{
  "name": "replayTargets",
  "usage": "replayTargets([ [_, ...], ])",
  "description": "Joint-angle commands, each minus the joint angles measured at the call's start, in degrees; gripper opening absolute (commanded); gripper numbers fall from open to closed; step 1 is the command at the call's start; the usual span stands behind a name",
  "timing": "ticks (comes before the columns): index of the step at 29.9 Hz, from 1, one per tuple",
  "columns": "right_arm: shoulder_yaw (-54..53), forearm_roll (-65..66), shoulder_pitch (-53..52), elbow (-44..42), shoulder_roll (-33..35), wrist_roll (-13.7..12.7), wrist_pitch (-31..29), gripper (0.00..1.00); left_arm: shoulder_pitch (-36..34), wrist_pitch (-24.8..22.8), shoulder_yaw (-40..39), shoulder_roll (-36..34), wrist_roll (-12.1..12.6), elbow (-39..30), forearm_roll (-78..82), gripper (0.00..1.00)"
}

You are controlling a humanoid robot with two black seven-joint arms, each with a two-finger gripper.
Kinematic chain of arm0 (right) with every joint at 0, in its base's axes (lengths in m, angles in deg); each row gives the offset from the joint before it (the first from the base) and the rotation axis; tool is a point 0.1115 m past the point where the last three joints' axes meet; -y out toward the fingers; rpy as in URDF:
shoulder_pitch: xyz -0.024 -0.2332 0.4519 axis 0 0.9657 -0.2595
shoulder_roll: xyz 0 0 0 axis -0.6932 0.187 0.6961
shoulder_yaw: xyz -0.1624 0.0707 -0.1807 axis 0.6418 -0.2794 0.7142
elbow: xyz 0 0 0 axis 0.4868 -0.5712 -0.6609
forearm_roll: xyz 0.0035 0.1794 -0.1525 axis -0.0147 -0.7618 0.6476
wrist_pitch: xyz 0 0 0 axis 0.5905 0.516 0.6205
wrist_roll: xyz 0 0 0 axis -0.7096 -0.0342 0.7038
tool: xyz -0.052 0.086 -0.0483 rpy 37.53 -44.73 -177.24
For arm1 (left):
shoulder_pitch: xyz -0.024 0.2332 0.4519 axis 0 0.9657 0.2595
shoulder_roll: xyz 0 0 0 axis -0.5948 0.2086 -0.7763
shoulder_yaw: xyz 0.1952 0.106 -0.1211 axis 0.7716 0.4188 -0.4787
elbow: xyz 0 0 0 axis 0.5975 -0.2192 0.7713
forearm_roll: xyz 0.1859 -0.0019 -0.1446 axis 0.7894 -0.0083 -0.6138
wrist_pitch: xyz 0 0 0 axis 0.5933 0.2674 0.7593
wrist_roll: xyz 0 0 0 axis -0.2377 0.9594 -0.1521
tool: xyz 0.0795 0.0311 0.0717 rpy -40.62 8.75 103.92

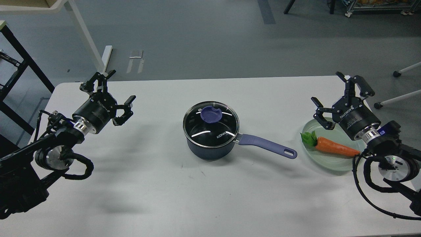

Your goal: Open pot lid

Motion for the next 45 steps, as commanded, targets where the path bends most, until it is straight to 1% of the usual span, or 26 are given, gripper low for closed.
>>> replayTargets([
  [1, 0.0, 0.2, 0.0, 0.0, 0.1, 0.0, 0.0, 1.0, 0.0, 0.6, 0.0, -0.1, -0.2, -0.1, 0.9, 0.99],
  [4, 0.0, 0.4, 0.0, 0.4, 0.8, 0.0, 0.0, 1.0, 0.0, 1.2, -0.1, -0.4, -0.2, -0.1, 2.2, 0.99],
  [6, 0.0, 2.1, -0.5, 1.0, 2.5, 0.0, 0.0, 1.0, -0.2, 1.4, -0.2, -0.6, 0.4, -0.1, 2.2, 0.99],
  [7, 0.0, 4.1, -0.9, 1.2, 3.9, 0.0, 0.0, 1.0, -0.2, 1.4, -0.2, -0.8, 0.1, -0.1, 2.2, 0.99],
  [9, -0.1, 8.6, -2.2, 2.0, 6.1, 0.0, 0.2, 1.0, -0.9, 1.6, -0.1, -1.3, -0.1, 0.0, 2.3, 0.99],
  [13, -0.1, 23.0, -7.6, 6.5, 11.1, 0.0, 0.5, 1.0, -1.9, 3.1, 0.4, -2.6, -0.3, 0.0, 2.3, 0.99],
  [16, 0.0, 29.7, -11.0, 9.1, 13.8, 0.0, 0.5, 1.0, -3.0, 3.1, 0.7, -3.8, -0.3, 0.1, 2.4, 0.99],
  [18, 1.6, 37.8, -15.4, 10.7, 15.5, 0.0, 0.4, 1.0, -3.6, 2.4, 0.8, -5.1, -0.3, 0.1, 2.4, 0.99],
  [22, 8.1, 54.7, -25.0, 12.9, 15.0, 0.0, 0.4, 1.0, -4.7, 2.2, 0.6, -5.9, -0.3, 0.1, 2.5, 0.99],
  [23, 8.1, 54.7, -25.0, 12.9, 14.9, 0.0, 0.4, 1.0, -4.7, 2.2, 0.6, -5.9, -0.3, 0.1, 2.5, 0.99],
  [24, 11.6, 63.8, -29.4, 15.5, 14.7, 0.0, 0.6, 1.0, -5.4, 2.8, 0.8, -5.9, -0.4, 0.0, 2.4, 0.99],
  [25, 13.2, 67.4, -31.0, 16.4, 14.3, 0.0, 1.0, 1.0, -5.5, 3.0, 0.8, -5.9, -0.4, 0.0, 2.4, 0.99],
  [29, 22.1, 79.0, -37.7, 17.4, 10.4, 0.0, 2.4, 1.0, -5.5, 3.1, 0.9, -5.8, -1.0, -0.7, 2.7, 0.99],
  [32, 29.3, 88.2, -41.4, 17.5, 7.8, 0.0, 3.9, 1.0, -5.5, 3.2, 0.8, -5.7, -1.0, -0.8, 3.4, 0.99],
  [36, 34.6, 100.6, -42.6, 17.2, 5.4, 0.0, 7.4, 1.0, -5.5, 3.8, 0.8, -5.9, -1.1, -0.9, 3.7, 0.99],
  [39, 37.9, 104.3, -42.5, 17.1, 4.0, 0.0, 7.8, 1.0, -5.5, 3.8, 0.8, -5.9, -1.1, -1.0, 3.7, 0.99],
  [43, 41.0, 104.7, -41.4, 15.4, 2.4, 0.0, 7.8, 1.0, -5.5, 3.9, 0.7, -5.8, -1.2, -1.1, 3.7, 0.99],
  [45, 41.1, 104.6, -40.5, 13.9, 1.7, 0.0, 7.8, 0.99, -5.5, 4.0, 0.7, -5.9, -1.2, -2.4, 3.7, 0.99],
])
